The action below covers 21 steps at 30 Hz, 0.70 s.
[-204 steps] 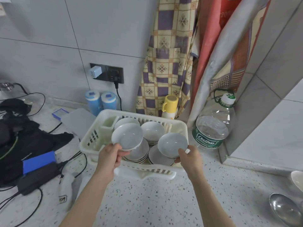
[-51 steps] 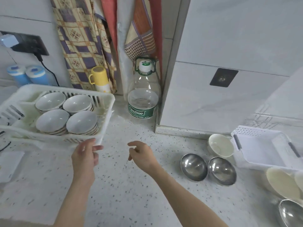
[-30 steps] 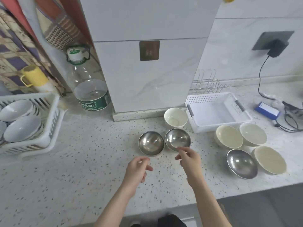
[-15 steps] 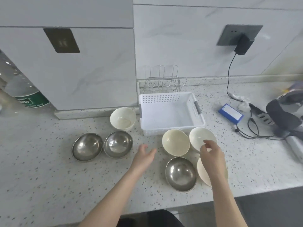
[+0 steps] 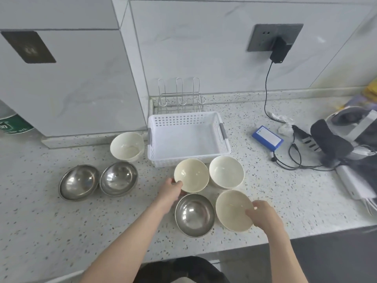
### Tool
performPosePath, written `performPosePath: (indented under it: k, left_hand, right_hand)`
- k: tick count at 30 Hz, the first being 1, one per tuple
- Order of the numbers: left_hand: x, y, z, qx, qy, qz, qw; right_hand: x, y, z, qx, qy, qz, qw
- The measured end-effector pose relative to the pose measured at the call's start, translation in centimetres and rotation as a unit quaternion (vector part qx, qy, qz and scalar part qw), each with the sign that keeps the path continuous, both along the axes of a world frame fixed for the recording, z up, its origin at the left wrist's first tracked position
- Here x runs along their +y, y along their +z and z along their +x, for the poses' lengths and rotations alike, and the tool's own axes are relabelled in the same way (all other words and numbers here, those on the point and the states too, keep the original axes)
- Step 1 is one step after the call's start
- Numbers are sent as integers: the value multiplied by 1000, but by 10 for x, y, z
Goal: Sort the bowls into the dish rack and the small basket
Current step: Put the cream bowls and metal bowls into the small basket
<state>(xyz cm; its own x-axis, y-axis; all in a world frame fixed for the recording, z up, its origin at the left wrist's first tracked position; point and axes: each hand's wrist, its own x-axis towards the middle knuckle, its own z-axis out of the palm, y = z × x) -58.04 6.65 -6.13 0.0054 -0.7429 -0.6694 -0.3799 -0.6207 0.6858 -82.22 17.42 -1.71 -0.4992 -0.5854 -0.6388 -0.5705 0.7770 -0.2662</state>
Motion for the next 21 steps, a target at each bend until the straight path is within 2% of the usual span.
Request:
performPosePath:
  k: [7,13,16,21]
  left_hand:
    - [10,7,15,19,63,-53,996]
    - [12,27,31,16,32,-47,998]
    - [13,34,40,3,5,-46,999]
    - [6,50,52,-18,-41,-47,998]
  right_hand:
    - [1,15,4,35,31,4,999]
    - [-7,44,-7,84,71,38,993]
    - [-12,60,-10,46,69,28,996]
    - [-31,84,-14,-60,21,-49,997]
